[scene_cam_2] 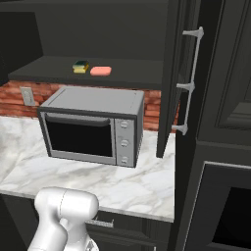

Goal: Pick up the bar soap and sponge from the sink, and place them back in the cabinet, and close the cabinet doors.

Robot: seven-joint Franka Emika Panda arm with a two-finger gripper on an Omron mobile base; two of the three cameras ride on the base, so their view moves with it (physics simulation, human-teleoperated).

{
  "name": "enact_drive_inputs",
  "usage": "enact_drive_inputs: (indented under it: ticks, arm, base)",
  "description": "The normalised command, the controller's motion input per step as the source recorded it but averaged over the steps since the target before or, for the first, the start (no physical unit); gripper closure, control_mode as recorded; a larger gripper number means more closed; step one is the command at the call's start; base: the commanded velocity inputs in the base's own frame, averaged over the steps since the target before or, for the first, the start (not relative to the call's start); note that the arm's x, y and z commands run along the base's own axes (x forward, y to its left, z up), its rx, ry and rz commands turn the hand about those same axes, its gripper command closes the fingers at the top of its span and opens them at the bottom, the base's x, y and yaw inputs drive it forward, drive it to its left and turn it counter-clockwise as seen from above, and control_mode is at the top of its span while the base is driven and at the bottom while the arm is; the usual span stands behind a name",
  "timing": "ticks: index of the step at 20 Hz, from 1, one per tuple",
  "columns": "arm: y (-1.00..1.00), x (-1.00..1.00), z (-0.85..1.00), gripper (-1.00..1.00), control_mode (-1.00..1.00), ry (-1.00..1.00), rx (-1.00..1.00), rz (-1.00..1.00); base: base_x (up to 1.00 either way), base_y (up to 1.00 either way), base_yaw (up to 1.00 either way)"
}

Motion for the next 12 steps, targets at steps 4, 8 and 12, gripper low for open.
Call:
enact_drive_inputs:
  ticks: [4, 8, 12]
  arm:
    - [0.42, 0.20, -0.15, -1.00, -1.00, -0.01, 0.00, -0.01]
    - [0.46, 0.30, -0.12, -1.00, -1.00, 0.00, 0.00, -0.02]
    - [0.38, 0.37, -0.04, -1.00, -1.00, 0.00, 0.00, -0.02]
  base:
    - [0.00, 0.00, 0.00]
    - [0.00, 0.00, 0.00]
    - [0.00, 0.00, 0.00]
